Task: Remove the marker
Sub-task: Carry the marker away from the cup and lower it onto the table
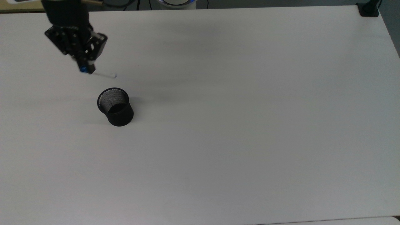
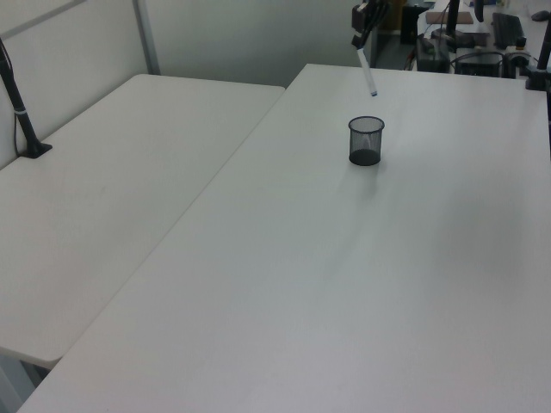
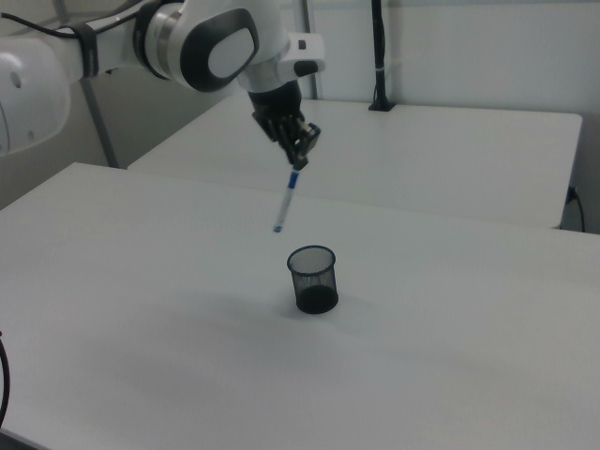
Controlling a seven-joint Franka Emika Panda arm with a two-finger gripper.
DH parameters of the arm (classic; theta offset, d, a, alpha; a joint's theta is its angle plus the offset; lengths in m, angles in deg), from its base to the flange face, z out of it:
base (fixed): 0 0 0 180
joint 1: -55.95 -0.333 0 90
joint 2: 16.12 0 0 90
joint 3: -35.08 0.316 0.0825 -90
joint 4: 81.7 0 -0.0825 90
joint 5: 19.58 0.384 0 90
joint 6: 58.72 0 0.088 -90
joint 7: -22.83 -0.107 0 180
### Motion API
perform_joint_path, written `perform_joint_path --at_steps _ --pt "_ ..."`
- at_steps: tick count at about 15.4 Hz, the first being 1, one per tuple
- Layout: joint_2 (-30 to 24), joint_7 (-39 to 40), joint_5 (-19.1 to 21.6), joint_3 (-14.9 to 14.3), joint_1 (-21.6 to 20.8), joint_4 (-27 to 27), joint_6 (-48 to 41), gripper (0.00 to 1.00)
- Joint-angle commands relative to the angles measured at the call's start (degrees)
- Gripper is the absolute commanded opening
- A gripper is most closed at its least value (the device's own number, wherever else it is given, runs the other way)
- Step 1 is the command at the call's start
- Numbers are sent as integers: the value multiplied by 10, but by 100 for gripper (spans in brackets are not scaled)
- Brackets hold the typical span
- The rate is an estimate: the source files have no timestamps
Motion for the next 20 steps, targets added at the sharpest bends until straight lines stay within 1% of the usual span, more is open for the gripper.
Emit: perform_joint_path --at_steps 1,3,5,9,11,13,16,20 --pt "-8 8 12 26 -23 18 -114 11" --pt "2 9 12 33 -47 24 -147 11" --pt "28 11 11 33 -75 26 -170 11" --pt "90 14 0 32 -119 27 -173 11" --pt "115 24 -4 32 -132 28 -173 11" --pt "128 35 -16 32 -142 30 -173 11" --pt "143 36 -18 32 -156 36 -171 12" --pt "165 32 -33 32 -170 36 -168 18"
